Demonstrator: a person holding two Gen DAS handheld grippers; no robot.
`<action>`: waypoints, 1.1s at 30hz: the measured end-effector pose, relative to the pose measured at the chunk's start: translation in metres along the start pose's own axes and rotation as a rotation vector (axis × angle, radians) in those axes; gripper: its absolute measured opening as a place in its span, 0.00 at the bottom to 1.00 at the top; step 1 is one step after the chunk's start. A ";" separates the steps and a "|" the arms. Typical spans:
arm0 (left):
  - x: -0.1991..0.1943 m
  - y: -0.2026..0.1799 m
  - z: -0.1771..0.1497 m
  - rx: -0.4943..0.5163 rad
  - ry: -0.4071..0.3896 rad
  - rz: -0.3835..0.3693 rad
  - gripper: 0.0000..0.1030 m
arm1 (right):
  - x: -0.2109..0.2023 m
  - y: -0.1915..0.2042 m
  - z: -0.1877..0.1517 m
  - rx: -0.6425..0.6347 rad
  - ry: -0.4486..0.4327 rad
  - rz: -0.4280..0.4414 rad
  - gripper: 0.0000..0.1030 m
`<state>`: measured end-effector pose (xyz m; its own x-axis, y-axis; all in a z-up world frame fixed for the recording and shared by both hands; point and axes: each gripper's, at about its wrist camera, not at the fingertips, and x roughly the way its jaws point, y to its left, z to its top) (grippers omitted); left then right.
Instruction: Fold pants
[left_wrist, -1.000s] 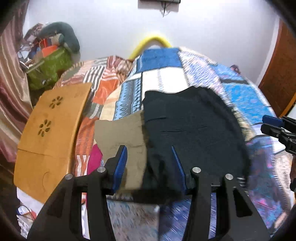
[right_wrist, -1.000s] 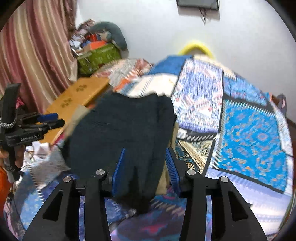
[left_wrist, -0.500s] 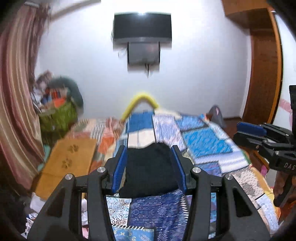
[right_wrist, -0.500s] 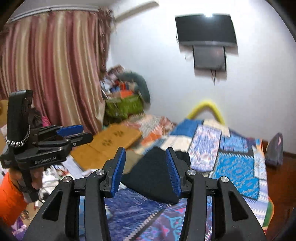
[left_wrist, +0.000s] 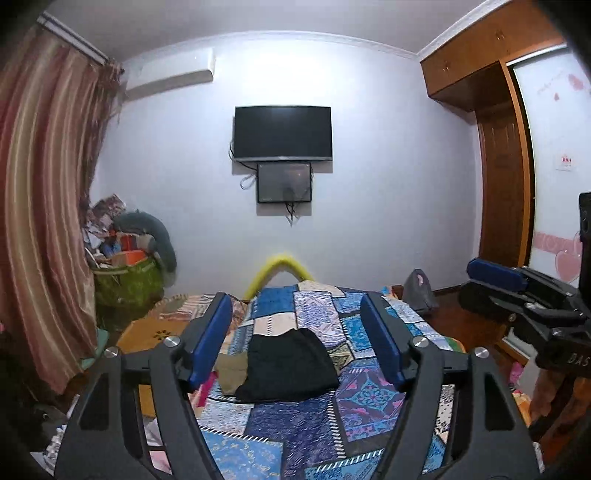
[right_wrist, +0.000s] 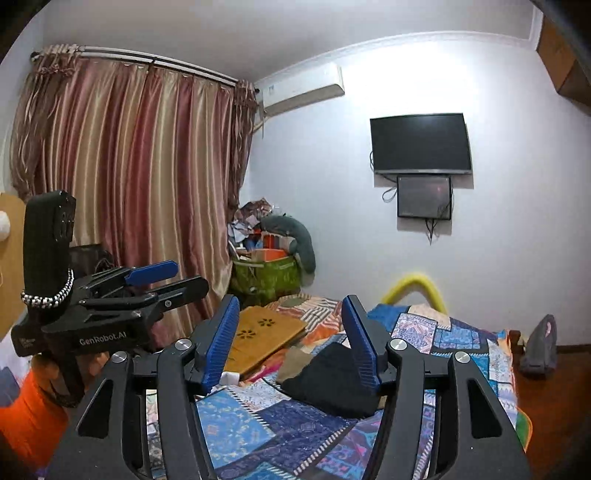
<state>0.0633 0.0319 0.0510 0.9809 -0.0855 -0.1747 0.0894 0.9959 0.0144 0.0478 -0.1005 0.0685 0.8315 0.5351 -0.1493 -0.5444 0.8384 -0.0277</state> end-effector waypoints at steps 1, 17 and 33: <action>-0.005 0.000 -0.003 -0.002 -0.005 0.000 0.78 | -0.002 0.003 -0.002 0.002 -0.006 -0.005 0.66; -0.036 -0.002 -0.025 -0.015 -0.042 0.030 1.00 | -0.017 0.010 -0.018 0.041 -0.022 -0.075 1.00; -0.033 -0.003 -0.034 -0.011 -0.028 0.025 1.00 | -0.019 0.009 -0.025 0.055 0.003 -0.082 1.00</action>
<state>0.0252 0.0332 0.0231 0.9873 -0.0611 -0.1464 0.0629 0.9980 0.0079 0.0246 -0.1056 0.0460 0.8727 0.4640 -0.1521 -0.4674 0.8839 0.0146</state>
